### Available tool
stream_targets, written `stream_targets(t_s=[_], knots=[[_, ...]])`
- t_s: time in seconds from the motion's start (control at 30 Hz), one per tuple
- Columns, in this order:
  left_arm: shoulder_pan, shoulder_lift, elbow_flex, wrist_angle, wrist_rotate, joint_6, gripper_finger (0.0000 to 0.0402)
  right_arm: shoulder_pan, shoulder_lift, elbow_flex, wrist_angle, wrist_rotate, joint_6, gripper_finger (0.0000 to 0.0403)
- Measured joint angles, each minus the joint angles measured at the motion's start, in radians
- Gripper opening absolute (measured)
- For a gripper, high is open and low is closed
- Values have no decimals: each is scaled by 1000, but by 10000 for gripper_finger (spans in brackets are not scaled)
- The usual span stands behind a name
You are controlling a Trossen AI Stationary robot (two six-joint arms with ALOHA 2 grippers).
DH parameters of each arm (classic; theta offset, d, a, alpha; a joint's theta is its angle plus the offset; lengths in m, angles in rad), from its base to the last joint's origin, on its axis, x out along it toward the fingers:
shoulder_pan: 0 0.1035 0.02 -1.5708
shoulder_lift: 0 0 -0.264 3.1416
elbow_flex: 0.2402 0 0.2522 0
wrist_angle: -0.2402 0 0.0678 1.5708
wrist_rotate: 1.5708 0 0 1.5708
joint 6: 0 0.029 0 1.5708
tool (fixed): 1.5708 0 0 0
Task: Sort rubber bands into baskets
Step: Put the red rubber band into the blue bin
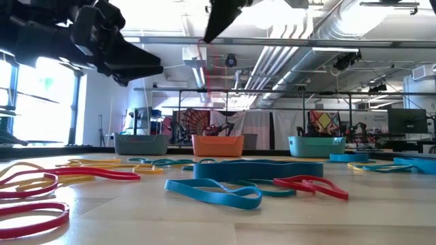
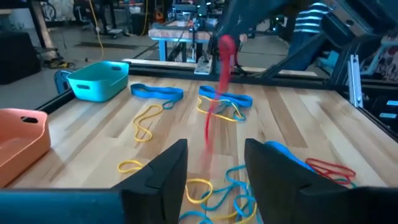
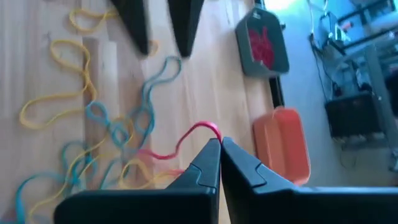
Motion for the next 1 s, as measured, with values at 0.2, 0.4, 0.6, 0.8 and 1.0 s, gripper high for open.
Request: stream_targets(t_s=[0.2, 0.4, 0.6, 0.8, 1.0], knots=[[2, 122, 74, 62, -35, -5, 192, -57, 0, 0, 139, -114, -139, 0], [3, 190, 149, 61, -90, 27, 201, -74, 0, 0, 208, -166, -188, 0], [2, 217, 166, 51, -68, 60, 140, -71, 0, 0, 213, -183, -179, 0], [2, 214, 166, 52, -81, 60, 12, -65, 0, 0, 197, -144, -189, 12], [42, 189, 166, -3, -133, 66, 2, -73, 0, 0, 187, -134, -205, 83]])
